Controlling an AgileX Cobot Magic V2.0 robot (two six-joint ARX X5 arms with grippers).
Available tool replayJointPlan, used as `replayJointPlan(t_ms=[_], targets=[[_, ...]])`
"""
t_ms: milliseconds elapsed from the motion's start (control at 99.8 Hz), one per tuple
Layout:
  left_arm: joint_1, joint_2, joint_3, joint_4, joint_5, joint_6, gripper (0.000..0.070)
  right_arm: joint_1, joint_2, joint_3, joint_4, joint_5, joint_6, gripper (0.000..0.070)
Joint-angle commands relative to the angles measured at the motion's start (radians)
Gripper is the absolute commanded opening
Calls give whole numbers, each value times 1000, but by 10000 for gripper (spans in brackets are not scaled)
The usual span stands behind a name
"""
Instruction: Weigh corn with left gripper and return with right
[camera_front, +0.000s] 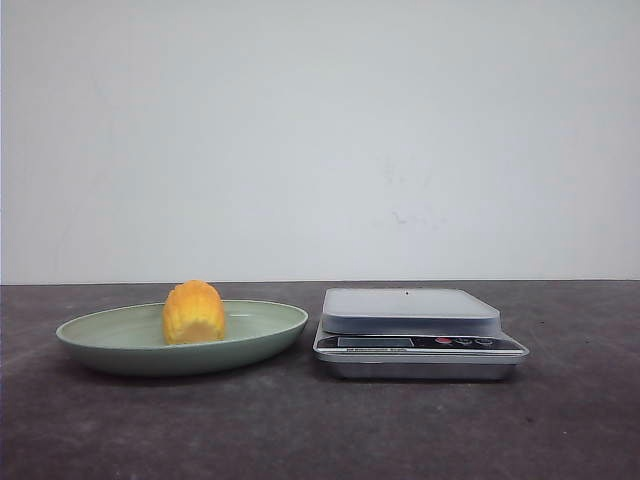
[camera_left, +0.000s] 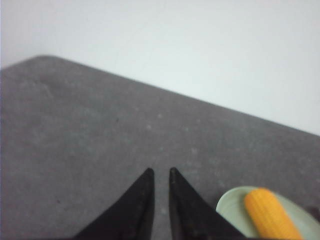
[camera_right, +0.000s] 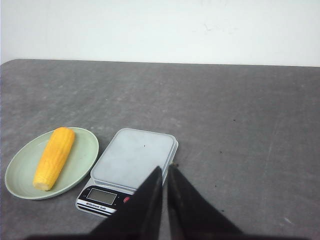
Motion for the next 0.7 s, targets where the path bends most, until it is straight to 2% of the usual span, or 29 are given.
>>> replayJointPlan(t_ms=[0,351,692], targets=[[18,0,-43,45,23,29,19,8,2,8,8,0,11,10],[32,0,-228,176,44,82,19,8,2,8,10,0,11,10],[32,0,-267,180,47,114,18,8,2,8,10,0,11,10]])
